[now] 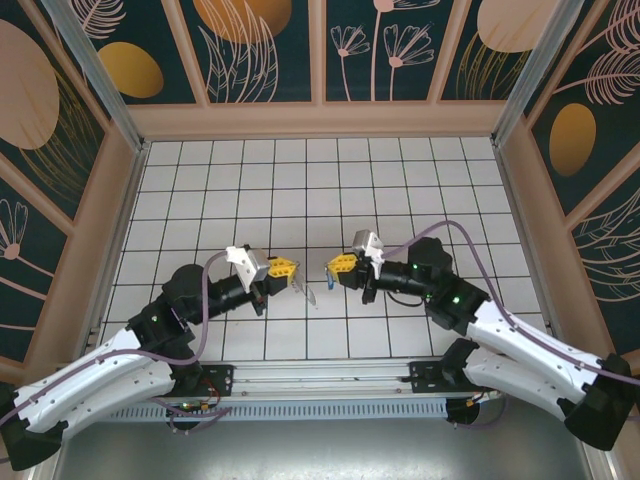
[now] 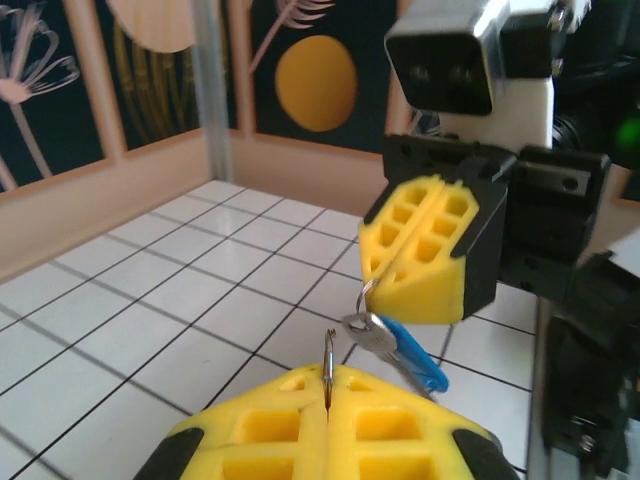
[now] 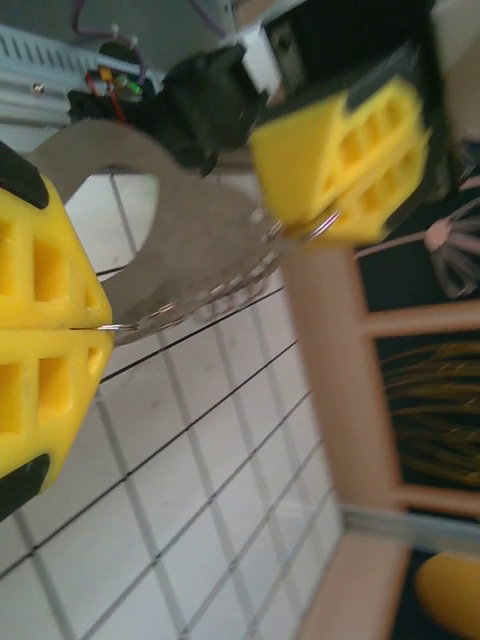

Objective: Put the keys on the keyring

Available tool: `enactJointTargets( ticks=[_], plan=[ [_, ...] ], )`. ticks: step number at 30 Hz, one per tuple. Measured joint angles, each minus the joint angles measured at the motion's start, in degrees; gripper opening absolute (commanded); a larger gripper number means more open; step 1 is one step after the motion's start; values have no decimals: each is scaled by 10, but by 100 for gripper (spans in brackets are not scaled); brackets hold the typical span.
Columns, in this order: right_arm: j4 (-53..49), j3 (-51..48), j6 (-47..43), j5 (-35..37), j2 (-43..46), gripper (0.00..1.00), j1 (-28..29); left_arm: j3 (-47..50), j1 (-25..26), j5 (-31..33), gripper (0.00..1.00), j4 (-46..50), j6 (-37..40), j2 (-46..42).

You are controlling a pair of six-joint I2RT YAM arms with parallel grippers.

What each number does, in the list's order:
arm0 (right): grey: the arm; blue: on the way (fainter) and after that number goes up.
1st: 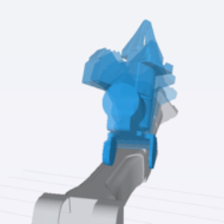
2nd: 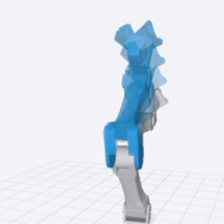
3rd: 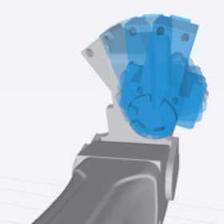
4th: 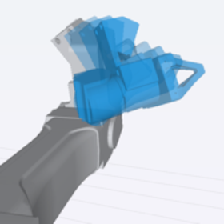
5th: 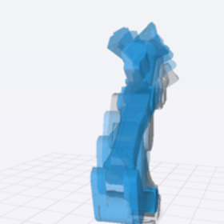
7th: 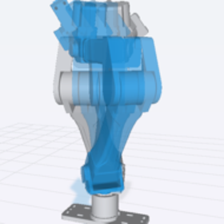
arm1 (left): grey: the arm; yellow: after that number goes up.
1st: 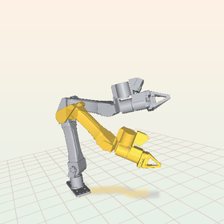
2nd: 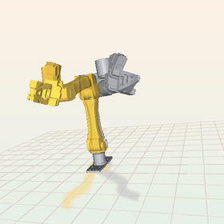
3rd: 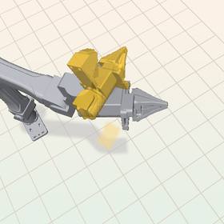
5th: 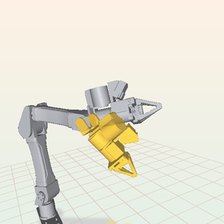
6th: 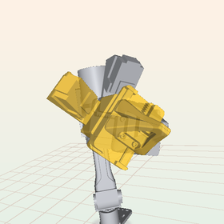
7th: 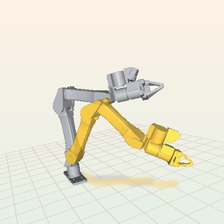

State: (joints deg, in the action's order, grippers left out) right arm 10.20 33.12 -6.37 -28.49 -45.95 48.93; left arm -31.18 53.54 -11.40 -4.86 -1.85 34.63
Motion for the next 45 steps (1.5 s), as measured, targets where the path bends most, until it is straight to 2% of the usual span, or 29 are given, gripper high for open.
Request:
enactJointTargets(
  ticks=[7,14,21,31,45],
  plan=[
    [17,-2,-27,-47,24,0,14,-3,0,-92,0,4,29,17],
    [36,-3,-30,-67,11,0,14,-9,0,-131,0,12,49,34],
    [31,-2,-39,-85,-22,0,15,-9,0,-141,0,17,61,33],
    [35,6,-38,-118,-26,0,25,-9,0,-141,0,17,64,32],
    [56,6,-31,-123,-30,0,30,-9,0,-146,0,21,64,31]
  ],
)
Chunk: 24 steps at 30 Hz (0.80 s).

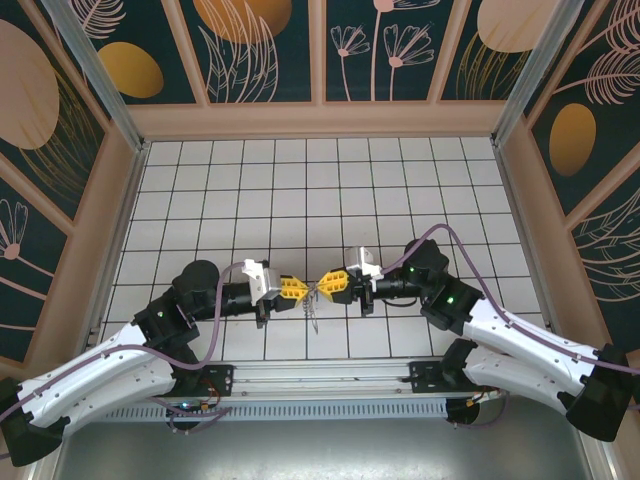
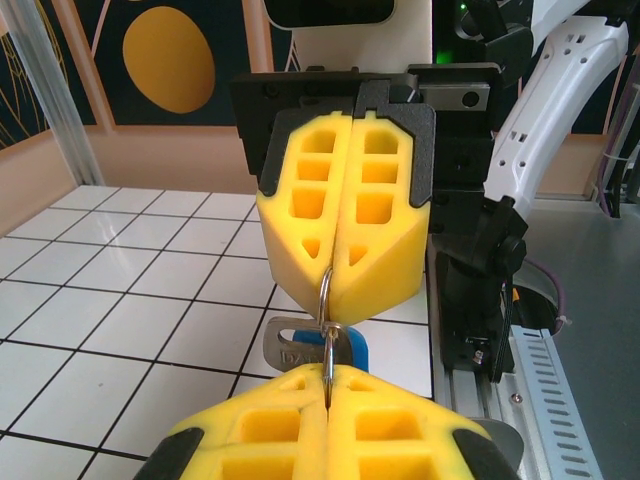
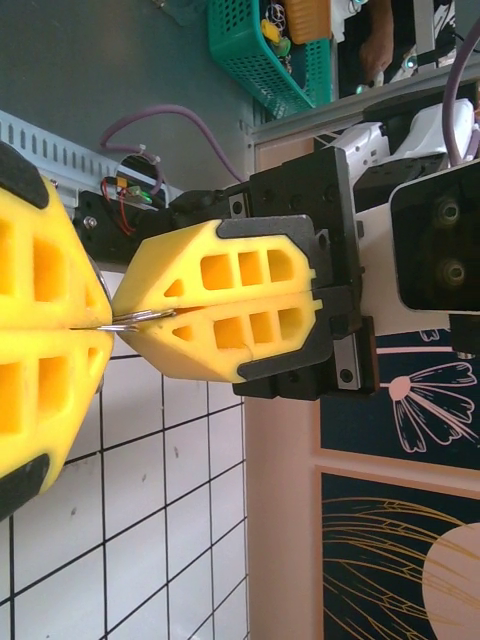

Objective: Put the keys on the keyring

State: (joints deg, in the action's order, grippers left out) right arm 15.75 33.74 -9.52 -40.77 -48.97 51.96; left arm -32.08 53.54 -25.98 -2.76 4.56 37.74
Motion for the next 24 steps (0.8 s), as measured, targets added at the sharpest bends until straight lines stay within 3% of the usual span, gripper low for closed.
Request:
enactJointTargets(
  ticks=[24],
  plan=[
    [21,0,9,4,-4,0,3,0,0,-2,0,0,0,-2]
  ],
)
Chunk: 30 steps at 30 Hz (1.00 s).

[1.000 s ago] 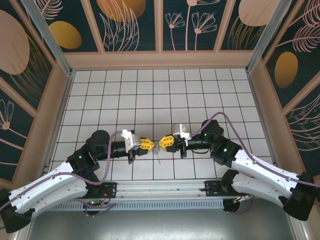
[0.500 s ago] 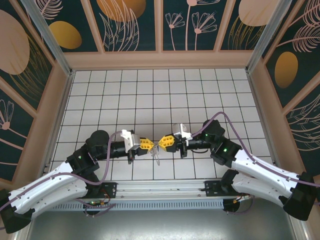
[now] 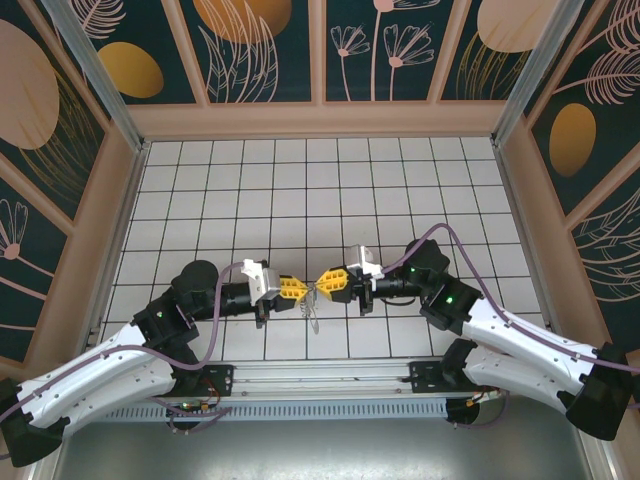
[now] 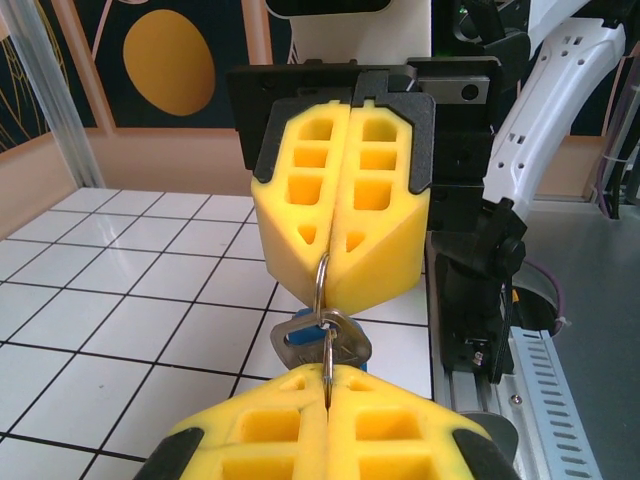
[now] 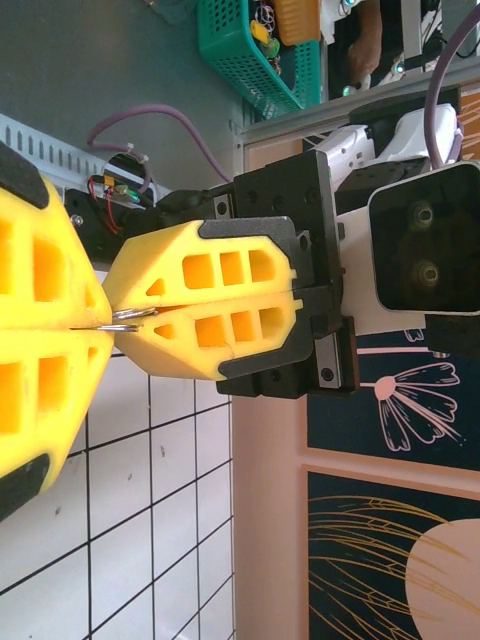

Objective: Put the keys on the keyring

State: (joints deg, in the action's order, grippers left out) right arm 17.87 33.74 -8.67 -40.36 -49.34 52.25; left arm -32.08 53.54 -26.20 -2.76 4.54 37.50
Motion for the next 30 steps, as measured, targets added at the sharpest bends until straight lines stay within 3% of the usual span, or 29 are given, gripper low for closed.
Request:
enactJointTargets(
  ticks=[30],
  plan=[
    [17,0,2,-19,-3,0,0,0,0,-4,0,0,0,-3]
  ],
)
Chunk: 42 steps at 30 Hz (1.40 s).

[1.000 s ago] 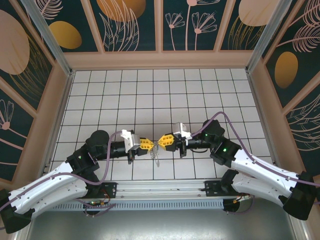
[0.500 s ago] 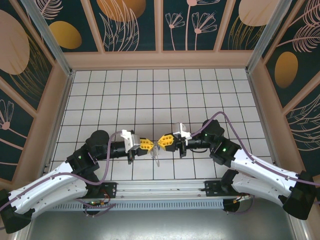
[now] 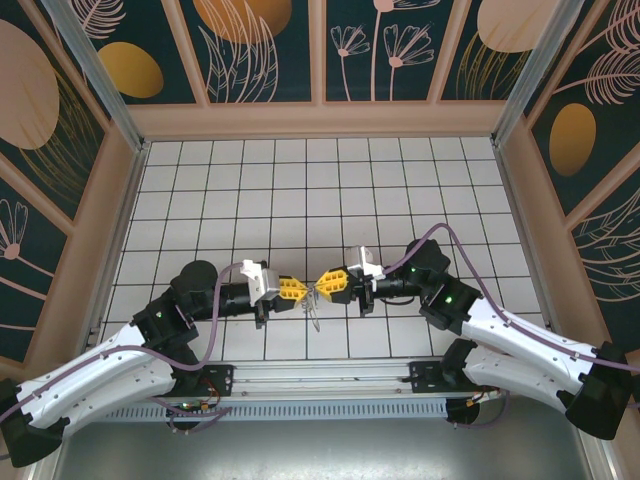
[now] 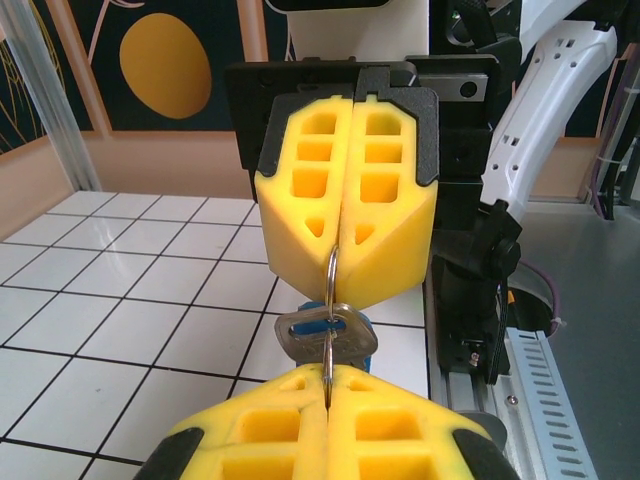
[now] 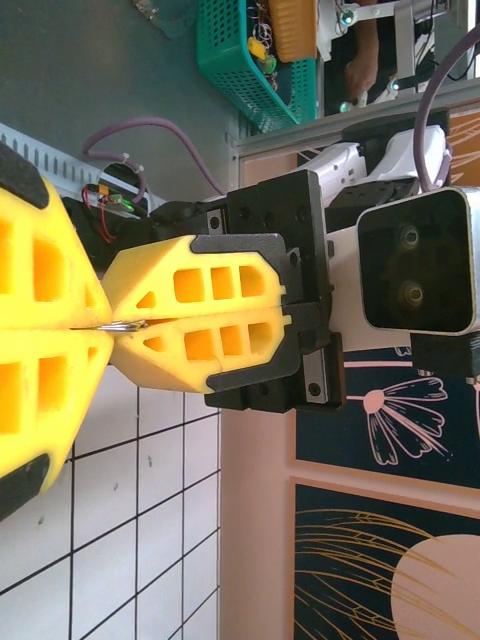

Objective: Put the keys on the keyring

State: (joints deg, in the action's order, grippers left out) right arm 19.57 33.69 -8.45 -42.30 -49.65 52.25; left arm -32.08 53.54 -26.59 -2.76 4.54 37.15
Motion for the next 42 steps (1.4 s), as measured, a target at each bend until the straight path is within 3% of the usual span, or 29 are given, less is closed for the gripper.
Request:
enactJointTargets(
  ticks=[42],
  plan=[
    [15,-4,-1,-9,-10,0,0,0,0,-2,0,2,0,0]
  ],
)
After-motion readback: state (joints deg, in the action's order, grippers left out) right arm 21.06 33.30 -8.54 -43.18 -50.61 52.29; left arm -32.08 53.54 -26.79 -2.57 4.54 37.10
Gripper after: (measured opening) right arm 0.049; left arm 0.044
